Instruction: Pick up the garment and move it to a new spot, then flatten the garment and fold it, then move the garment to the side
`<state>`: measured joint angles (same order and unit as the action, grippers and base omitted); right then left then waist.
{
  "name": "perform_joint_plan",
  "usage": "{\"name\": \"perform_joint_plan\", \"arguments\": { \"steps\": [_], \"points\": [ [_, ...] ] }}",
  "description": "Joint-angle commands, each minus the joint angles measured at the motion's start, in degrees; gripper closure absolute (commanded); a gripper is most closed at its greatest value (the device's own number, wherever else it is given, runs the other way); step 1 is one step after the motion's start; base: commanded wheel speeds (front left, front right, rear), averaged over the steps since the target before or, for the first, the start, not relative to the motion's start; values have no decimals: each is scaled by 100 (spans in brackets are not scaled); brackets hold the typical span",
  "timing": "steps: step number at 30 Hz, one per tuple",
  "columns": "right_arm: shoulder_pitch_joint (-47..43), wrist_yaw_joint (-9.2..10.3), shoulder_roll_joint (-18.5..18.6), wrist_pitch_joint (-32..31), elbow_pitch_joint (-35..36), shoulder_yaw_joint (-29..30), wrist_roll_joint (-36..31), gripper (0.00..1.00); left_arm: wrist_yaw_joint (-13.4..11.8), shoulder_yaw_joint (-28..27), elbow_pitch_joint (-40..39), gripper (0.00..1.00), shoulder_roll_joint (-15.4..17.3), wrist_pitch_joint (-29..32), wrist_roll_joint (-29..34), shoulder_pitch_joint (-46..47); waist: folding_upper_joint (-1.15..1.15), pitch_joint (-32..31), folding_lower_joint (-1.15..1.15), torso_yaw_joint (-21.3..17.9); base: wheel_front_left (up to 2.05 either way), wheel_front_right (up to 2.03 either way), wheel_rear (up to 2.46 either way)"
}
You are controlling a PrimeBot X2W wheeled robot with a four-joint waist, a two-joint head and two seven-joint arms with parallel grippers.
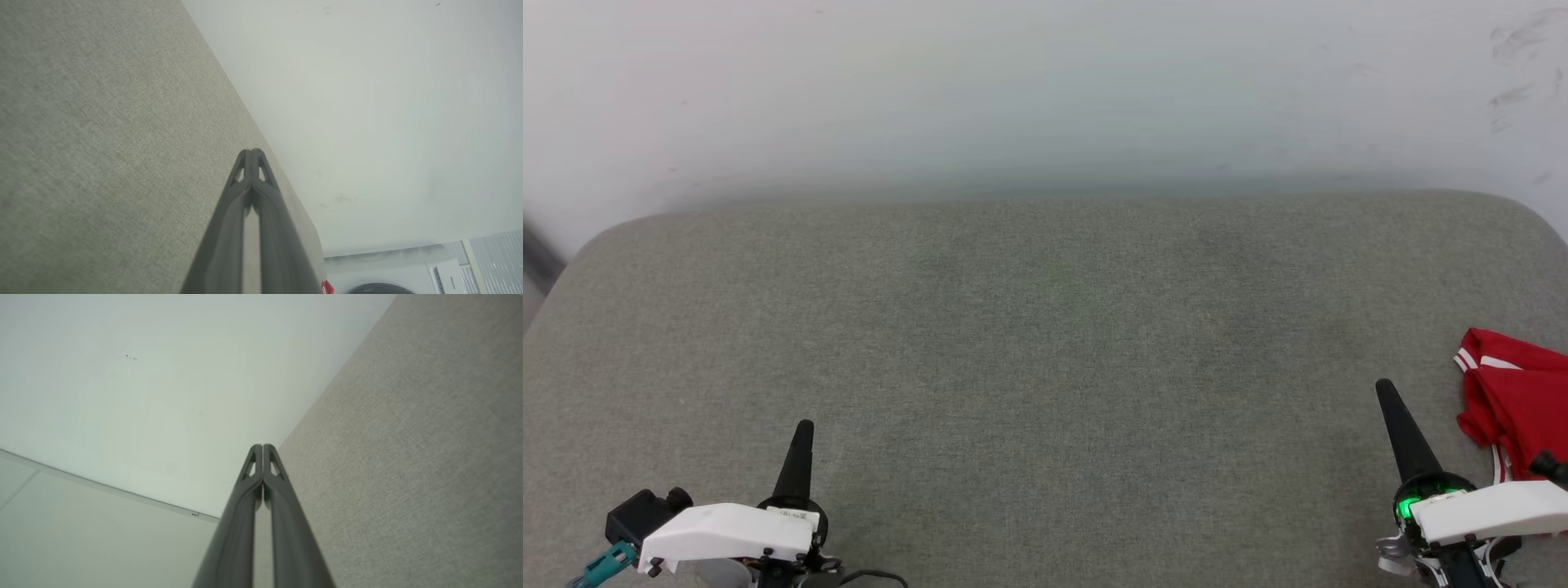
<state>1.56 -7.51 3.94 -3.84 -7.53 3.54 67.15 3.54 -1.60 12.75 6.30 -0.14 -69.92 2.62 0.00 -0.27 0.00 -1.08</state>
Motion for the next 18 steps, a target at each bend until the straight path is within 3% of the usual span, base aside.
{"name": "perform_joint_plan", "arguments": {
  "steps": [1, 18],
  "points": [
    [157, 2, 38, -8, 0, 18, 173, 100, 57, -48, -24, 100, -23, 42, -141, 140, 0, 1, 0, 3, 0, 0, 0],
    [271, 2, 29, -64, -225, 62, 1031, 100, 180, -210, 31, 100, -131, 260, -866, 229, 0, 14, 0, 34, 0, 0, 0]
  ]
}}
